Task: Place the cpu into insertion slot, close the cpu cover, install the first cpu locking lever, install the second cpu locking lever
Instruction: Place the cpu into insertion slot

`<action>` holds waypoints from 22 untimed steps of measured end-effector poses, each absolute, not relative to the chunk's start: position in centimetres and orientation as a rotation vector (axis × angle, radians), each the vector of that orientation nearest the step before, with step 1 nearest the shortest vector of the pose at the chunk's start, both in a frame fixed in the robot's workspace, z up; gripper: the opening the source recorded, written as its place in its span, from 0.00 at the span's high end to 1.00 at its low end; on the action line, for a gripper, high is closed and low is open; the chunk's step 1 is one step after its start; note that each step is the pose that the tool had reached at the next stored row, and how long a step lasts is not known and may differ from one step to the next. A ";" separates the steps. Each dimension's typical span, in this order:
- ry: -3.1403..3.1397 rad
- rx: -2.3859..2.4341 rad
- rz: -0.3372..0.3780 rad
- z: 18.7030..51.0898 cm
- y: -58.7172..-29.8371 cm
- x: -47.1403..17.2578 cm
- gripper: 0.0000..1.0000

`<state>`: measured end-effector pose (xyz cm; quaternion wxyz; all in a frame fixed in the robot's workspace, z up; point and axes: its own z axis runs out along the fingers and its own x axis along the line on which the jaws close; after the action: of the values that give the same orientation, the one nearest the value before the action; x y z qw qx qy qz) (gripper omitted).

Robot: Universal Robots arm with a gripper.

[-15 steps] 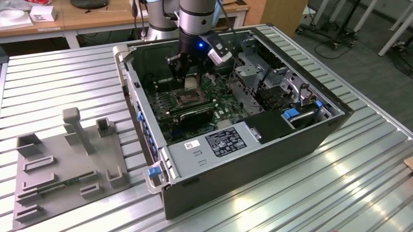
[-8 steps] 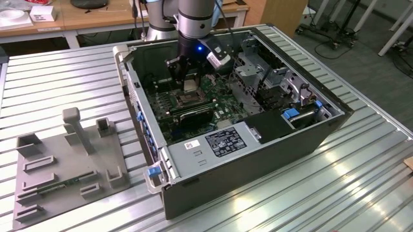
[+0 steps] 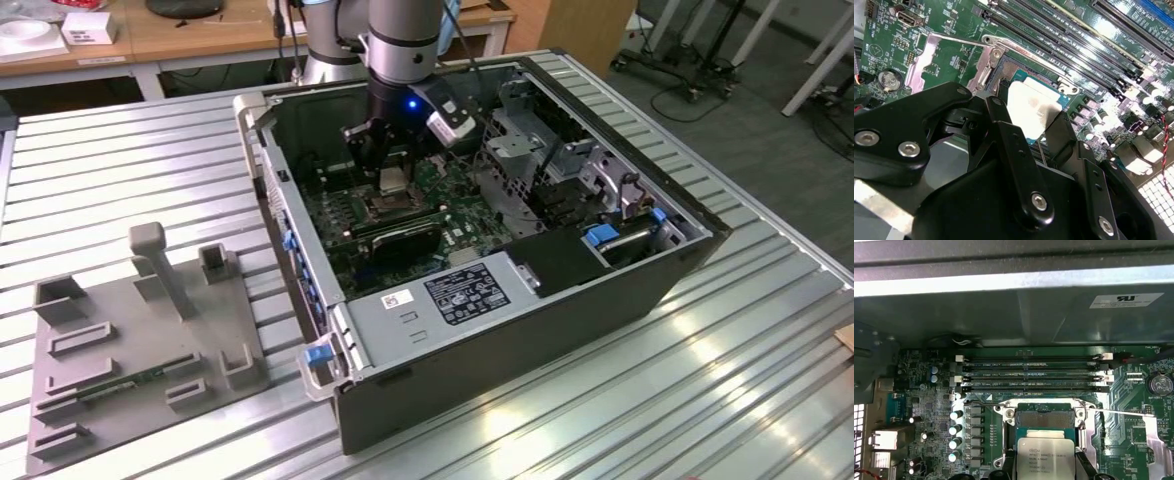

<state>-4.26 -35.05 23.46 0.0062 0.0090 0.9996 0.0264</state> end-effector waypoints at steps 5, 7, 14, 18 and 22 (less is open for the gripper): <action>3.125 0.109 0.083 23.4 -35.0 -4.3 0.46; 3.121 0.165 0.082 23.3 -35.0 -4.3 0.46; 3.101 0.363 0.080 23.2 -35.0 -4.3 0.46; 3.084 0.476 0.079 23.1 -35.0 -4.3 0.46; 3.063 0.586 0.078 23.0 -35.0 -4.3 0.46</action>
<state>-4.26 -35.05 22.98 0.0109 0.1879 0.9818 0.0249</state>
